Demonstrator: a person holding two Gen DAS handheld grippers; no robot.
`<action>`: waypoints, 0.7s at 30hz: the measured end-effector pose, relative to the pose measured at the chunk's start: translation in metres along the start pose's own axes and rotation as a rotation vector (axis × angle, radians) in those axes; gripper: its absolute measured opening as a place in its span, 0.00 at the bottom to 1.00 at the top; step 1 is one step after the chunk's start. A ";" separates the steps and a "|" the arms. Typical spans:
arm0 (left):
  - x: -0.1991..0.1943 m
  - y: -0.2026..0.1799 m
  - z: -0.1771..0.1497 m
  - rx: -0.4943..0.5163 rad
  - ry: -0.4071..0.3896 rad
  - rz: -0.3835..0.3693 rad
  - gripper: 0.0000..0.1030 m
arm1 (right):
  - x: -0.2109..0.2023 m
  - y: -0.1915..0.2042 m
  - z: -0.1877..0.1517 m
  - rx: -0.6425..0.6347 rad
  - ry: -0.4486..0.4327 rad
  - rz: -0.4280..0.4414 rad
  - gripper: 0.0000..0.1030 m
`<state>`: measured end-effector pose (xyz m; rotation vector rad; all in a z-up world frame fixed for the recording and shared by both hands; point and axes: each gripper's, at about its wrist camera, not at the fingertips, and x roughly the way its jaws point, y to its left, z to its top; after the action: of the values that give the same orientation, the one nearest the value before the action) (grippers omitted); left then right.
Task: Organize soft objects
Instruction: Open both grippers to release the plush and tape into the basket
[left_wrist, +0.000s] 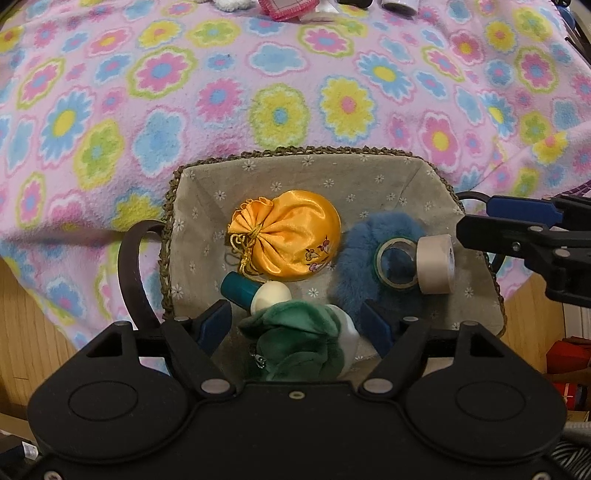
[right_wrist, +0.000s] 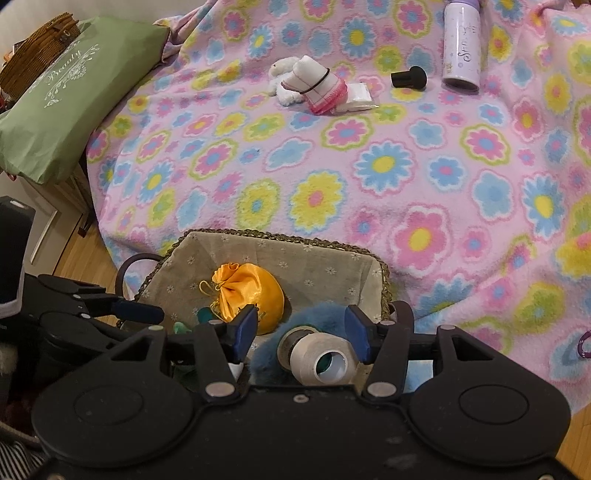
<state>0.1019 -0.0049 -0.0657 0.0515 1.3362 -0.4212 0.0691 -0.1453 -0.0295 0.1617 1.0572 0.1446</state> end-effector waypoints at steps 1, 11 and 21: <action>0.000 0.000 0.000 -0.001 0.001 0.000 0.70 | 0.000 0.000 0.000 0.002 0.000 0.001 0.51; -0.016 -0.005 0.004 0.026 -0.093 -0.002 0.70 | -0.003 -0.004 0.001 0.024 -0.040 0.012 0.52; -0.034 -0.003 0.042 0.076 -0.292 0.059 0.70 | -0.004 -0.013 0.022 0.035 -0.160 -0.034 0.59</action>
<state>0.1346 -0.0101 -0.0226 0.0888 1.0291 -0.4129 0.0872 -0.1605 -0.0181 0.1838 0.9024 0.0814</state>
